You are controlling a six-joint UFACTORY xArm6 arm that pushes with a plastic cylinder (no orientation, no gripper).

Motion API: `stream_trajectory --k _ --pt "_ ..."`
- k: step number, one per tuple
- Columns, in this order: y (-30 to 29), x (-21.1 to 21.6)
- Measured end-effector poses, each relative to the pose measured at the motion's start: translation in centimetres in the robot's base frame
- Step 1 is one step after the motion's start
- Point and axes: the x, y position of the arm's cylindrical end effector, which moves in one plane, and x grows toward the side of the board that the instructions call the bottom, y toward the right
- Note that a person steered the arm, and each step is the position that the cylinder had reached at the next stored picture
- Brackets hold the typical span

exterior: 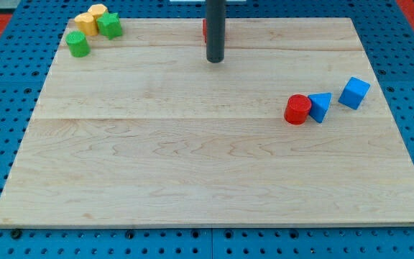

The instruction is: Move the yellow heart towards the top right of the board

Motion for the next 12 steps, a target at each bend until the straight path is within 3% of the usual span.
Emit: stream_trajectory --k 1,2,4,5,6,7,9,10,12 --pt "0.5 -0.5" --pt "-8.0 -0.6" --pt "-32.5 -0.4" --pt "-32.5 -0.3" --pt "-32.5 -4.2" --pt "-32.5 -12.6" --pt "-30.3 -12.3" --pt "-25.3 -11.9" --pt "-23.6 -8.3"
